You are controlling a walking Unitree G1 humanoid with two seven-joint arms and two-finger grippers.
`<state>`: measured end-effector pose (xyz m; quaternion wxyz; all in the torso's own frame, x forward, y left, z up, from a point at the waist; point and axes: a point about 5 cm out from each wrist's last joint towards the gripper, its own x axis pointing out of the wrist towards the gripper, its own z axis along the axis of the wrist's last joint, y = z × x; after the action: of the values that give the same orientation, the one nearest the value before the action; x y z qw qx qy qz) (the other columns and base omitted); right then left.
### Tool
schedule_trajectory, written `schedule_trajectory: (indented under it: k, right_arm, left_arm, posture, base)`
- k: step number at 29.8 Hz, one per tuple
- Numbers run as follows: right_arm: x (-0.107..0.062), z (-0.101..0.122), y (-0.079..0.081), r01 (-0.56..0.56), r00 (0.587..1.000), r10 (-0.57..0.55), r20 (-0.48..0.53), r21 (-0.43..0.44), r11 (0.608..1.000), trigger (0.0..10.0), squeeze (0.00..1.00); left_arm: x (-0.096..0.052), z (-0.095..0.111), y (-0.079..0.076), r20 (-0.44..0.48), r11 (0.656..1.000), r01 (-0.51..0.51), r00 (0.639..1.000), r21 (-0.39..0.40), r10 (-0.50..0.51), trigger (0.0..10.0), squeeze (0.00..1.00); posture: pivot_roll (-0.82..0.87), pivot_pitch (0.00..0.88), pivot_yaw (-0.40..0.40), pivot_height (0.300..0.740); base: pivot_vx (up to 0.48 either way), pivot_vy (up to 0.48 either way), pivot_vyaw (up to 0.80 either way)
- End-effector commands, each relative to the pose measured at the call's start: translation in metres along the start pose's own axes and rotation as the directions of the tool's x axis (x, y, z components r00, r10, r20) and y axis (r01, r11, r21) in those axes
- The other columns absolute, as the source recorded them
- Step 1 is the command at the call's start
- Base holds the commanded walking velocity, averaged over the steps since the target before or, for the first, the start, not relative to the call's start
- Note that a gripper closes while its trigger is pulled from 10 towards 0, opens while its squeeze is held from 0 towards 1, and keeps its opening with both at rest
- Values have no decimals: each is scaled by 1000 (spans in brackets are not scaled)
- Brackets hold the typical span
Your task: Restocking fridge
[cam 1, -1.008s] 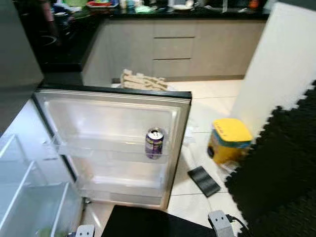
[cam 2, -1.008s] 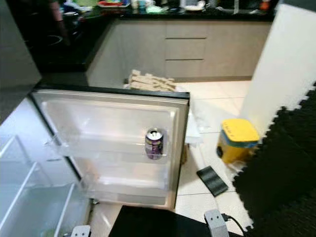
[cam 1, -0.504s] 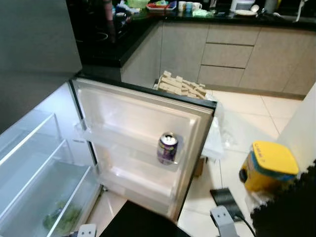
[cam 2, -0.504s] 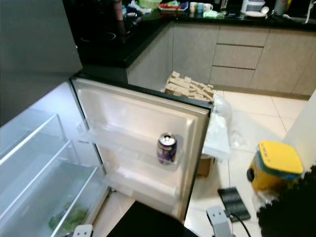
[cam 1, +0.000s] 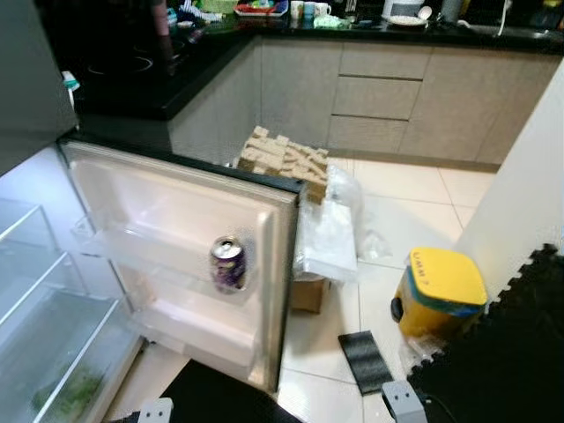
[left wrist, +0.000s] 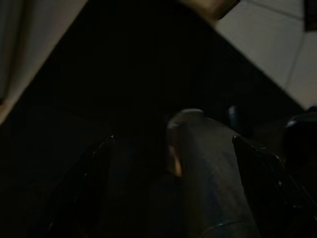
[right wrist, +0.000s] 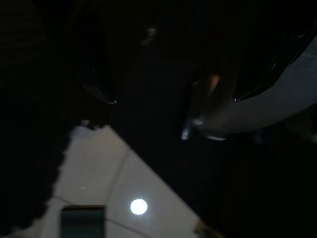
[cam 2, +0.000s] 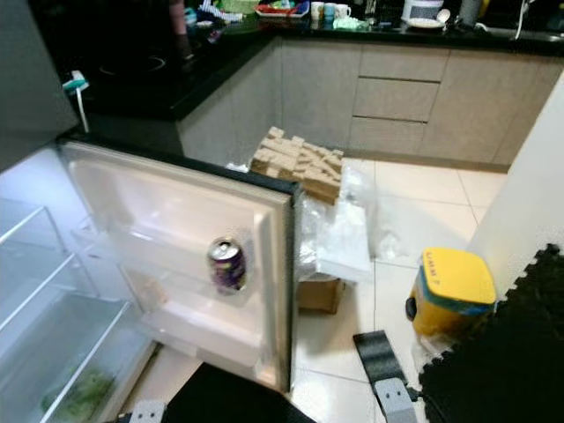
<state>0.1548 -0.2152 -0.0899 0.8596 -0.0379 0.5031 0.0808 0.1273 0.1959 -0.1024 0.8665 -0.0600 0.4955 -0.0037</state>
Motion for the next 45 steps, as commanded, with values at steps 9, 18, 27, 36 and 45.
schedule_trajectory:
  k: [9,18,27,36,45]
  right_arm:
    - [0,1,4,-49,999,49,17,2,999,10000,0]
    - [0,2,5,-71,997,71,25,-1,997,10000,0]
    - [-1,3,2,-56,998,56,36,13,998,10000,0]
    - [-2,0,-3,-39,998,38,40,39,998,10000,0]
    - [-4,-8,-9,36,999,-36,2,65,997,10000,0]
  left_arm:
    - [0,-5,-3,-15,1000,2,1000,-20,-3,10000,0]
    - [0,-5,-4,-17,1000,8,1000,-20,-8,10000,0]
    - [0,-6,-5,-19,1000,12,1000,-21,-13,10000,0]
    - [0,-5,-5,-18,1000,21,1000,-14,-22,10000,0]
    - [0,-8,-9,-36,999,52,998,15,-52,10000,0]
  posture:
    - [-67,0,-24,740]
    - [-68,0,-23,740]
    - [-69,0,-20,740]
    - [-69,0,-21,740]
    - [-71,0,-18,740]
  base:
    - [0,-100,728]
    - [0,0,756]
    - [0,0,755]
    - [0,0,756]
    - [0,-316,219]
